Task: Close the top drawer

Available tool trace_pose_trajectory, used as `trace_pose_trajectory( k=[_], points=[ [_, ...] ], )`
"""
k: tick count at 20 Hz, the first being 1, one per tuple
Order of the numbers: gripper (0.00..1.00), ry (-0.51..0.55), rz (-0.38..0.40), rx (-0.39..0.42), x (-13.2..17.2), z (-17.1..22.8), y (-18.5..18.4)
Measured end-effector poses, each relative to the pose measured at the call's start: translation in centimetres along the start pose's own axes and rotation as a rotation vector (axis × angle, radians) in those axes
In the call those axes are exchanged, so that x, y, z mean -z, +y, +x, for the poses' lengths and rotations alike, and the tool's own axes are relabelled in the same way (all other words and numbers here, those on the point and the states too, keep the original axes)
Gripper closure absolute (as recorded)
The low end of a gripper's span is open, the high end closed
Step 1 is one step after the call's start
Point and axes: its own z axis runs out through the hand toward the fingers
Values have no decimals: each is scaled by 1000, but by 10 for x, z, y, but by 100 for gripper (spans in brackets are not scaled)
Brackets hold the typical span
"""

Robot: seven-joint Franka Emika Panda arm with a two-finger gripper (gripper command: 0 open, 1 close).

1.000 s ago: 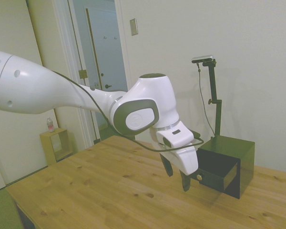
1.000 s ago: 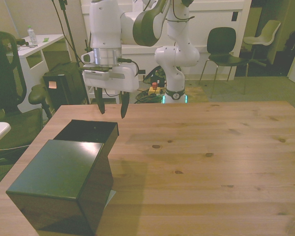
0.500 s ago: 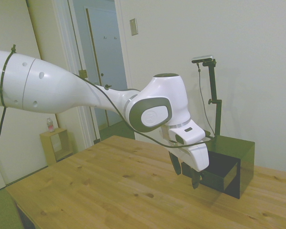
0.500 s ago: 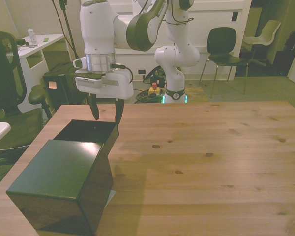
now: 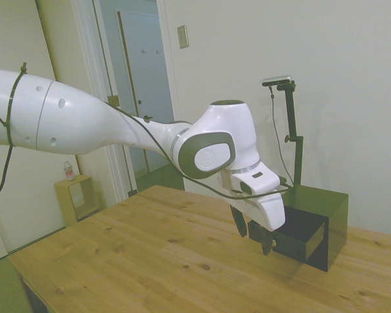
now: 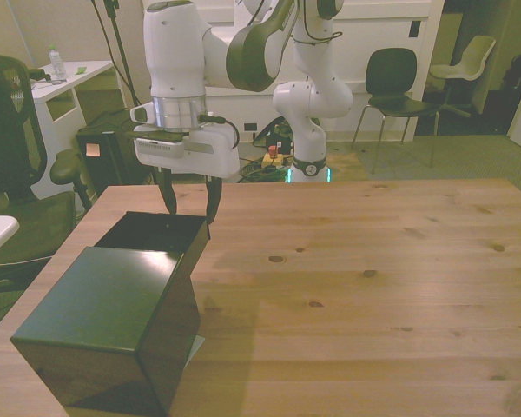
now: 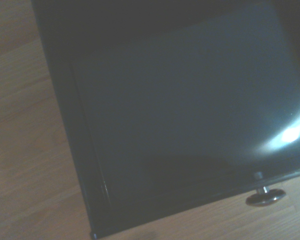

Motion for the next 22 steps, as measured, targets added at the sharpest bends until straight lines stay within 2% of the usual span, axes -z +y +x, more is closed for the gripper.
trace_pose_trajectory(
  k=[11, 22],
  points=[
    [100, -4, -3, 1, -4, 2, 0],
    [100, 4, 5, 29, -6, -2, -22]
  ],
)
